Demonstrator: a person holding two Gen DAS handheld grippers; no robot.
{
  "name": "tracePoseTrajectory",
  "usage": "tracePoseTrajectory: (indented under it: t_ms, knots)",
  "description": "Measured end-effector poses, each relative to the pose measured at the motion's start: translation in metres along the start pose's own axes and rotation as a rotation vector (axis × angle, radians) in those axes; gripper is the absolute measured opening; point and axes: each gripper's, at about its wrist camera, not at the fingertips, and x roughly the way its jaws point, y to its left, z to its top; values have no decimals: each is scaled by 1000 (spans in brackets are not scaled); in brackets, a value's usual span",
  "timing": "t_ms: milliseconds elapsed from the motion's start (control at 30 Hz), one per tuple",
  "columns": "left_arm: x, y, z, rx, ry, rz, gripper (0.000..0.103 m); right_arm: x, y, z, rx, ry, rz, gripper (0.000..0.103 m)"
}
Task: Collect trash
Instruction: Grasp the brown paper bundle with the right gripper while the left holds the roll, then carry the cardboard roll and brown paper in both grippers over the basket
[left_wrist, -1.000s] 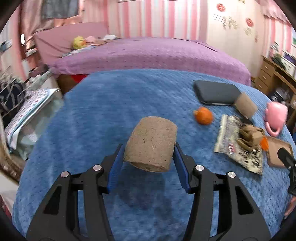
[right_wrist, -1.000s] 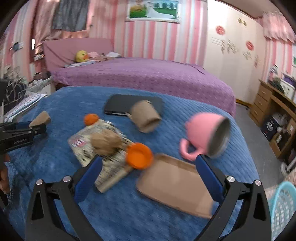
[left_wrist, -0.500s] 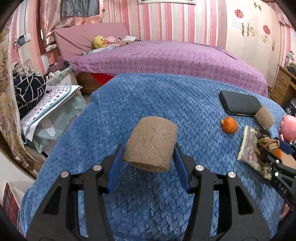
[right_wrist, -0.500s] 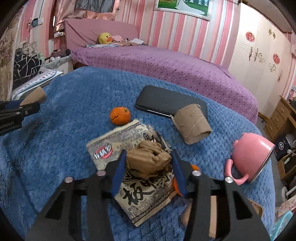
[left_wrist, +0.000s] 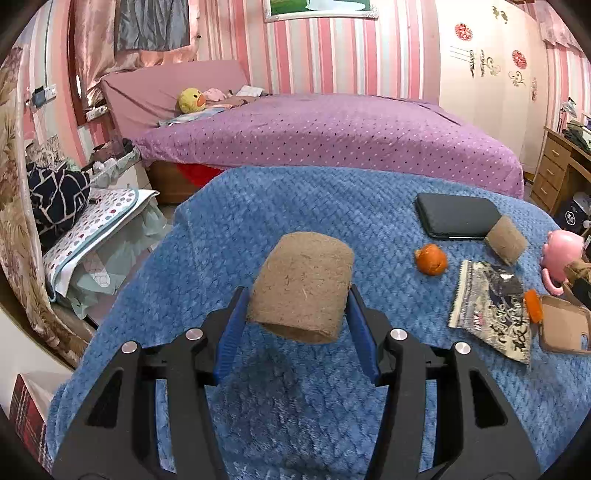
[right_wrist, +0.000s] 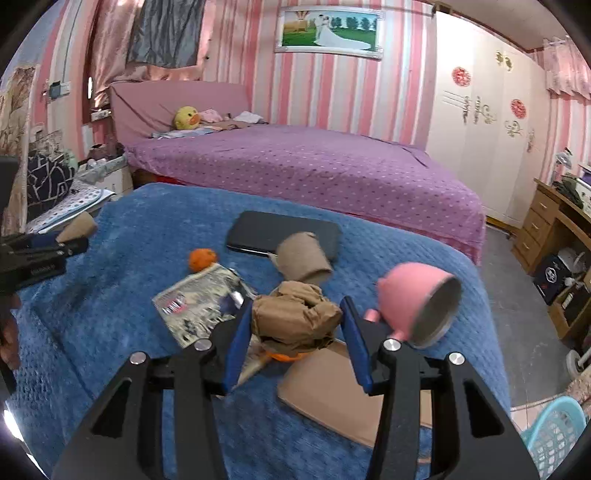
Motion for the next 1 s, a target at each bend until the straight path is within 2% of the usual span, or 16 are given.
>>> tracePoseTrajectory:
  t_ms: [233, 467, 667, 1000]
  knots:
    - [-21, -24, 1, 51, -28, -23, 52, -6, -26, -17, 45, 19, -38, 47]
    - [-46, -65, -3, 129, -51, -51, 52, -25, -51, -28, 71, 11, -81, 47]
    - [-63, -95, -6, 130, -37, -98, 52, -50, -78, -32, 88, -10, -125, 47]
    - [-93, -130, -14, 111, -71, -142, 52, -91, -127, -51, 132, -14, -186, 47]
